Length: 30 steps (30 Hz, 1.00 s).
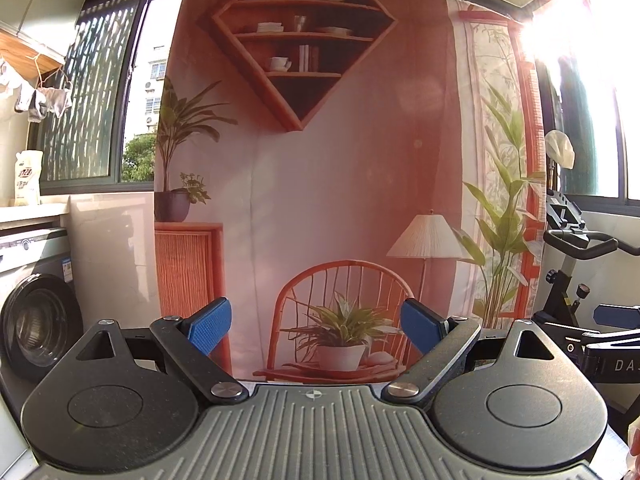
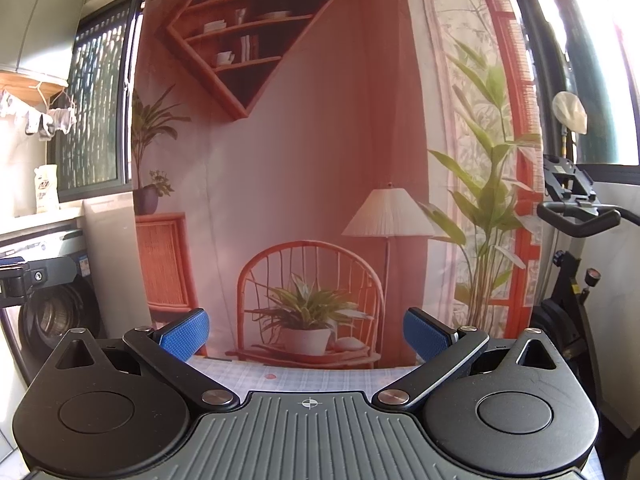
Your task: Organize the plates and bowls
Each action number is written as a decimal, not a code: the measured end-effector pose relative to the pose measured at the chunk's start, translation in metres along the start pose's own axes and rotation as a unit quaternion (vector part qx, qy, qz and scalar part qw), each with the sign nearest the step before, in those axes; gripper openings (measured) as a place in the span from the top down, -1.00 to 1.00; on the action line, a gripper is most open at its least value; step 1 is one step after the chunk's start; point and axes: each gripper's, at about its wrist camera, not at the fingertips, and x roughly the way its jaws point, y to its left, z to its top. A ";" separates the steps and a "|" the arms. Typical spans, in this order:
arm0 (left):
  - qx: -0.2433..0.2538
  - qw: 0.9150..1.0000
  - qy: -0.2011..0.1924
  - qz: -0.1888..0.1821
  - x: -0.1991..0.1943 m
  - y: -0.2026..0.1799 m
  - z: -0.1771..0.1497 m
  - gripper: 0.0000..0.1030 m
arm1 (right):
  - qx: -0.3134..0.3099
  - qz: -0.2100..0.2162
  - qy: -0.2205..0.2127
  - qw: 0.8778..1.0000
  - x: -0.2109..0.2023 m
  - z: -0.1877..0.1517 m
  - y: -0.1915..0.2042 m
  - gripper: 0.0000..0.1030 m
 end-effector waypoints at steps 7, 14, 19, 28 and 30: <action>0.002 1.000 0.003 0.005 -0.002 0.000 -0.004 -0.80 | 0.002 0.000 0.002 1.000 0.000 0.000 0.001 -0.99; 0.005 1.000 0.010 0.008 0.000 0.001 -0.006 -0.80 | 0.003 0.000 0.003 1.000 0.000 -0.001 0.001 -0.99; 0.006 1.000 0.013 0.006 0.001 0.003 -0.007 -0.80 | 0.003 0.000 0.004 1.000 0.000 -0.001 0.001 -0.99; 0.005 1.000 0.020 0.004 0.004 0.007 -0.008 -0.80 | 0.005 -0.001 0.005 1.000 0.000 -0.003 0.001 -0.99; 0.004 1.000 0.020 0.005 0.004 0.007 -0.009 -0.80 | 0.005 -0.002 0.005 1.000 0.000 -0.004 0.001 -0.99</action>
